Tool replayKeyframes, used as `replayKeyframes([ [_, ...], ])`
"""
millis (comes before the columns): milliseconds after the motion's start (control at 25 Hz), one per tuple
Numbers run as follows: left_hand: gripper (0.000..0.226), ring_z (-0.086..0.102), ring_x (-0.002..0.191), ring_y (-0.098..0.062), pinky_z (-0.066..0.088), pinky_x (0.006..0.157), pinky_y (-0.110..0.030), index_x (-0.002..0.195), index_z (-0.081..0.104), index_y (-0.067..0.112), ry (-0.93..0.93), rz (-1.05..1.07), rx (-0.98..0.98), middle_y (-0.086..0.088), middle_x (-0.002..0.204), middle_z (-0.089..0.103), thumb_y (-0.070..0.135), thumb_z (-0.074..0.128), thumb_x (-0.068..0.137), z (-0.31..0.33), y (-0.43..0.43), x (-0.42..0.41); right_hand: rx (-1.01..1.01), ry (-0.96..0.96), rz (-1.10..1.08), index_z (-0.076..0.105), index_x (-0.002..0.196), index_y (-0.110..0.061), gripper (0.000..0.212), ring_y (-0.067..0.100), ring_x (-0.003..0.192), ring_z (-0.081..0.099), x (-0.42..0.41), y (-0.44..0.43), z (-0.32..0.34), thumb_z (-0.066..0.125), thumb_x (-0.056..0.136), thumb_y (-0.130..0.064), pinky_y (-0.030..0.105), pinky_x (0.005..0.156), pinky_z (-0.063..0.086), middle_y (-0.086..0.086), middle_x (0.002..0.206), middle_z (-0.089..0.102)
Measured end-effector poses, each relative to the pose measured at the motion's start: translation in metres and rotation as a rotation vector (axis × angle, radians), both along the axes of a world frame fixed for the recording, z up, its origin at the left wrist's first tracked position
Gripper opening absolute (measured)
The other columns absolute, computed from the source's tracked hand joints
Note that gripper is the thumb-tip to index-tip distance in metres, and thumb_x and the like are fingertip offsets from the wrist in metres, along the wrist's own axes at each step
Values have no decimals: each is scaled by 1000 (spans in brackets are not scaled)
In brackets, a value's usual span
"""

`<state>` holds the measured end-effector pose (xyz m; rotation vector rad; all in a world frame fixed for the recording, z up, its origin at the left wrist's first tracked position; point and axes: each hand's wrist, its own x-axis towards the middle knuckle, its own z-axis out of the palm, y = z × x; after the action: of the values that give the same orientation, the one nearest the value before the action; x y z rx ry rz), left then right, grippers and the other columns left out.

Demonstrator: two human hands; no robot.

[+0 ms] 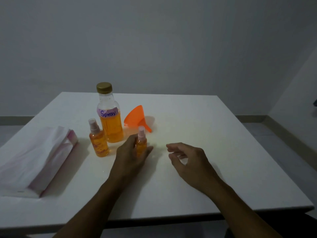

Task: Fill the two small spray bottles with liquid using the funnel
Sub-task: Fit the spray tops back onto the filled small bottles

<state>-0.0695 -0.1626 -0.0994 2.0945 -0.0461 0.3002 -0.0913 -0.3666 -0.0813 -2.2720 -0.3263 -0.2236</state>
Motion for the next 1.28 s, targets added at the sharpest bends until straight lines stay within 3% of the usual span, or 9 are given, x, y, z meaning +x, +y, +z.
replayKeyframes([
  [120,48,61,97,-7,51,85,-22,120,59,27,-70,-88,29,9,115,66,50,59,77,2,-6,0,136,-58,-21,66,127,-30,36,-3,96,67,2,7,13,71,91,-33,17,83,58,-17,111,72],
  [240,59,60,105,-8,52,89,-26,129,56,32,-146,-222,147,10,125,64,57,54,75,5,-18,-2,217,-42,-55,65,125,-32,46,-1,96,67,2,13,26,71,83,-50,7,74,55,-22,110,67],
  [400,64,60,104,-8,50,88,-22,140,43,39,-192,-284,242,12,124,65,57,53,79,4,-27,-4,188,-40,-125,74,108,-25,22,2,93,68,8,8,28,77,87,-28,13,79,57,-16,99,71],
  [720,64,62,101,-15,51,87,-27,143,39,36,-185,-313,290,6,123,66,43,61,84,7,-37,-7,258,93,-47,79,91,-24,8,6,75,72,14,-12,34,72,91,-29,26,73,60,-12,77,77],
  [840,63,61,104,-16,48,85,-23,143,39,35,-169,-312,295,6,126,64,41,63,84,7,-38,-7,294,126,-22,79,96,-23,10,5,76,71,12,-14,38,70,93,-25,24,70,58,-9,82,78],
  [1000,66,55,120,-16,39,91,-21,144,33,39,-113,-301,253,9,139,54,41,63,85,6,-38,-6,548,49,-186,76,107,-22,16,8,74,71,12,-37,51,67,95,-21,21,64,57,-5,92,77],
  [1160,82,55,120,-14,38,92,-22,145,11,51,-82,-353,184,9,141,51,31,65,87,12,-36,-9,328,221,-158,78,99,-21,13,10,65,68,1,-68,33,74,89,-26,20,59,52,4,80,77],
  [1280,86,52,123,-12,38,91,-22,142,3,58,-99,-384,190,13,146,44,30,64,88,18,-38,-10,-19,310,-105,78,99,-27,19,-1,72,69,-14,-79,14,79,83,-37,15,65,51,-9,81,74],
])
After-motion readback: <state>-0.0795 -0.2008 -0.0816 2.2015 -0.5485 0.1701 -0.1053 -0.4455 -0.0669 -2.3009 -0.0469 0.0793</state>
